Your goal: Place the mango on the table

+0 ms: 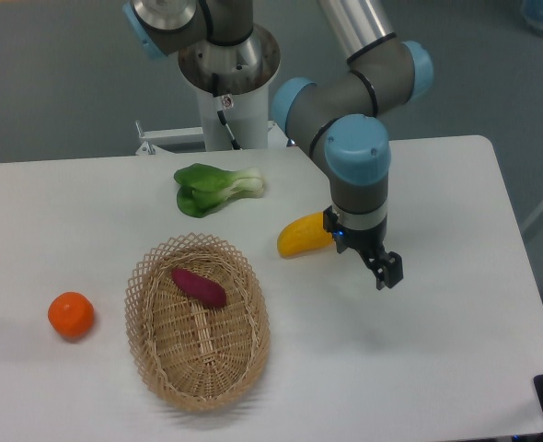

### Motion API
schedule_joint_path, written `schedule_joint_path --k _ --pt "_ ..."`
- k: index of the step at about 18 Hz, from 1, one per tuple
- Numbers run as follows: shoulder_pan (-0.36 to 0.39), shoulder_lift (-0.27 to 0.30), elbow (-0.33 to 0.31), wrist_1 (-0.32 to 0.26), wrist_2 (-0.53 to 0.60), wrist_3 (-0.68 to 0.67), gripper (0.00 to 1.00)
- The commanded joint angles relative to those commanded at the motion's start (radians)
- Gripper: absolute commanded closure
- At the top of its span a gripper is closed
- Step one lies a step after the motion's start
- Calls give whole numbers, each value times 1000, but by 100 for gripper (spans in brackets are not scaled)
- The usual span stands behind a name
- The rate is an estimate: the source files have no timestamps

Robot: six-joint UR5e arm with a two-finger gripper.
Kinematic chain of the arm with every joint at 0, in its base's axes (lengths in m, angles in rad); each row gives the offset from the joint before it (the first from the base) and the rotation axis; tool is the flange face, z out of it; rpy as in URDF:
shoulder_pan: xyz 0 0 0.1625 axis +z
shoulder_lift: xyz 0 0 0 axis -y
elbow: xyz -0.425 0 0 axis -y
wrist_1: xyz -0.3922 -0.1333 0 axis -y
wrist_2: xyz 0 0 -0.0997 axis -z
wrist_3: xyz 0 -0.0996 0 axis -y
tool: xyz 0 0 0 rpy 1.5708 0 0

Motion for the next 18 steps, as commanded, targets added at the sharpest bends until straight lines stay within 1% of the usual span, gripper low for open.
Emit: schedule_joint_path --k 2,5,7,9,11,14,15,18 --pt "8 -21 51 -32 -3 -2 0" --pt "15 -51 103 -71 -5 -3 0" --pt "28 -60 118 -74 -12 -5 0" --pt "43 -65 132 -80 -43 -5 0" --pt "52 -72 157 -107 -57 -5 0" --pt "55 -95 213 -172 -57 -5 0" --pt "55 -101 226 -180 -57 -5 0" --pt "55 -104 227 -183 -58 -5 0"
